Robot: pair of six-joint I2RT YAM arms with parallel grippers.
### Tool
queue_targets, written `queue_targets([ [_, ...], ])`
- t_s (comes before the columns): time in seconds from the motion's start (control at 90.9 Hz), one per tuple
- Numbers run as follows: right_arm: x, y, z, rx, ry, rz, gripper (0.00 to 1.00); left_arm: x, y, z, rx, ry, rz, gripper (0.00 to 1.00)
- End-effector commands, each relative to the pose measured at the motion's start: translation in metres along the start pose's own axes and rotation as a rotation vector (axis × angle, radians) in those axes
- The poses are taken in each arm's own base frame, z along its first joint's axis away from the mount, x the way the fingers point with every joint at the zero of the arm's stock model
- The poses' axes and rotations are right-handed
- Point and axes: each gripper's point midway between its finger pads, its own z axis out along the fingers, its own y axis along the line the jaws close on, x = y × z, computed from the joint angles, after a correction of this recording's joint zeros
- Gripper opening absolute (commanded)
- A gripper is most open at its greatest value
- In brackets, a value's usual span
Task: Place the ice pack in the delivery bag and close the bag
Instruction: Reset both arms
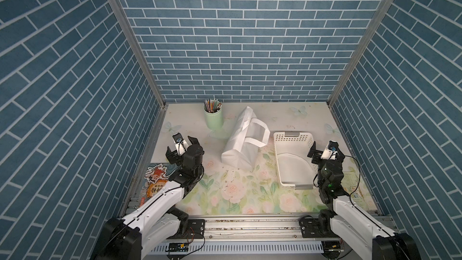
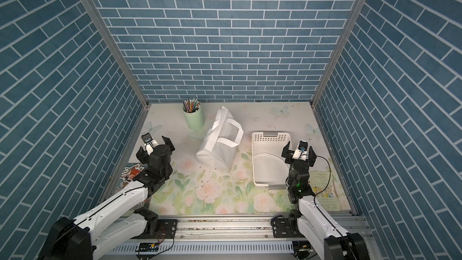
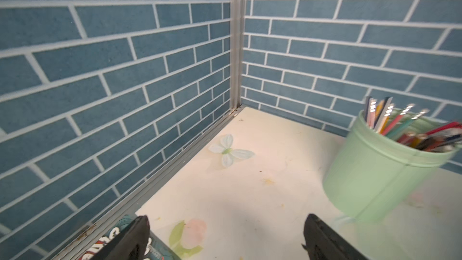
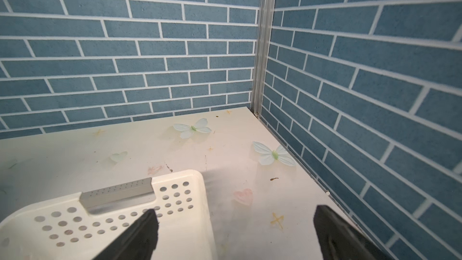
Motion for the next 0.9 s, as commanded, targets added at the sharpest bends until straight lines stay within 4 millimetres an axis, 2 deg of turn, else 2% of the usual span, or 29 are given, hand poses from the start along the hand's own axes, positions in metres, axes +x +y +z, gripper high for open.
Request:
queue_targets([
  [0.0,-0.007,0.006,0.005,-0.054,-0.056,0.007,0.99,0.006,0.012,0.015,-0.044,0.001,-0.037,1.0],
  [0.176,0.007,0.001,0.013,-0.054,-0.044,0.028,0.99,0.034,0.026,0.032,-0.011,0.009,-0.045,1.0],
  [0.275,0.016,-0.003,0.015,-0.042,-0.037,0.042,1.0,0.044,0.03,0.036,0.013,-0.006,-0.027,1.0],
  [0.385,0.019,-0.004,0.016,-0.05,-0.05,0.056,0.99,0.049,0.019,0.04,0.087,-0.007,0.032,1.0],
  [0.539,0.018,0.007,0.026,-0.107,-0.05,0.016,1.0,0.038,0.014,0.046,0.129,-0.07,0.001,1.0],
  [0.616,0.017,0.012,0.033,-0.13,-0.051,-0.011,1.0,0.031,0.003,0.052,0.2,-0.099,-0.02,1.0],
  [0.726,0.023,0.019,0.035,-0.165,-0.062,-0.027,1.0,0.041,-0.008,0.057,0.264,-0.113,-0.003,0.99],
  [0.781,0.029,0.021,0.037,-0.177,-0.057,-0.032,1.0,0.05,-0.02,0.055,0.336,-0.108,0.028,1.0],
  [0.825,0.032,0.022,0.038,-0.184,-0.057,-0.036,1.0,0.045,-0.022,0.054,0.349,-0.129,0.022,1.0],
  [0.891,0.041,0.027,0.041,-0.205,-0.026,-0.053,1.0,0.05,-0.019,0.057,0.327,-0.107,0.023,1.0],
])
